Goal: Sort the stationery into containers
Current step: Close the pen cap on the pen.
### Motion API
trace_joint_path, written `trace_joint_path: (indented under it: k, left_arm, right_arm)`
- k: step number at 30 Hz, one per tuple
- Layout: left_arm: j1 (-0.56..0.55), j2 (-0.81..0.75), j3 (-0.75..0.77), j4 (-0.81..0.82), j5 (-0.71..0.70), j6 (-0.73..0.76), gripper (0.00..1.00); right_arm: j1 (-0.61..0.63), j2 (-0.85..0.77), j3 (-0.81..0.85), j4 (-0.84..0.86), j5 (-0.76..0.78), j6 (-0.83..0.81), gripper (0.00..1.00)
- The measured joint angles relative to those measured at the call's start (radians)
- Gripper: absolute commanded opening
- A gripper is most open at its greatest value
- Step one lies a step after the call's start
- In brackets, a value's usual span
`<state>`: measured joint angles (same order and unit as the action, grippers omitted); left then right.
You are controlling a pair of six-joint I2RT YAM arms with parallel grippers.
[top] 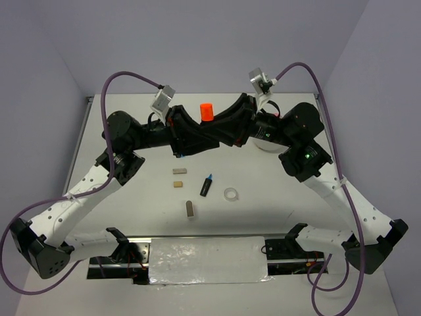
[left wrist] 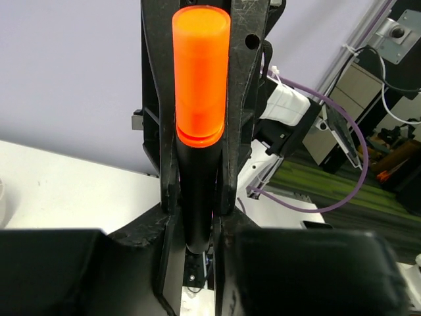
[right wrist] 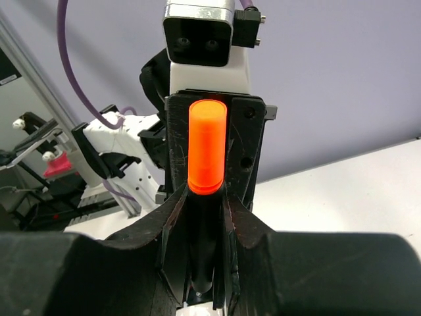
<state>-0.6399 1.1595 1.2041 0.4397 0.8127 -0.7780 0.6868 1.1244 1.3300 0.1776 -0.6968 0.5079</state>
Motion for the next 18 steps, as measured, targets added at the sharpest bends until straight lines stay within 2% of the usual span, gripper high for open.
trace_joint_path:
  k: [1, 2, 5, 7, 9, 12, 15, 18]
  left_arm:
    - [0.0, -0.002, 0.0, -0.002, -0.001, 0.01, 0.14]
    - [0.0, -0.003, 0.0, -0.007, -0.001, 0.014, 0.0]
    - [0.001, -0.008, 0.001, -0.037, -0.011, 0.026, 0.0]
    - [0.005, -0.01, 0.005, -0.069, -0.017, 0.044, 0.0]
    - [0.009, -0.012, 0.008, -0.095, -0.017, 0.055, 0.0]
    - [0.011, -0.013, 0.014, -0.133, -0.024, 0.085, 0.0]
    - [0.014, -0.013, 0.029, -0.181, -0.025, 0.124, 0.0]
    - [0.017, -0.013, 0.054, -0.233, -0.024, 0.169, 0.0]
  right_arm:
    - [0.001, 0.0, -0.001, 0.001, 0.001, 0.0, 0.0]
    - [0.001, 0.0, -0.002, 0.001, 0.002, 0.0, 0.0]
    - [0.001, 0.0, -0.015, 0.012, 0.003, 0.0, 0.0]
    - [0.001, -0.001, -0.027, 0.021, 0.009, 0.0, 0.17]
    - [0.001, -0.002, -0.037, 0.024, 0.016, 0.0, 0.41]
    - [0.001, -0.012, -0.048, 0.019, 0.03, -0.005, 0.63]
    - [0.002, -0.024, -0.047, -0.004, 0.034, -0.018, 0.82]
    - [0.002, -0.034, -0.043, -0.037, 0.036, -0.033, 0.9]
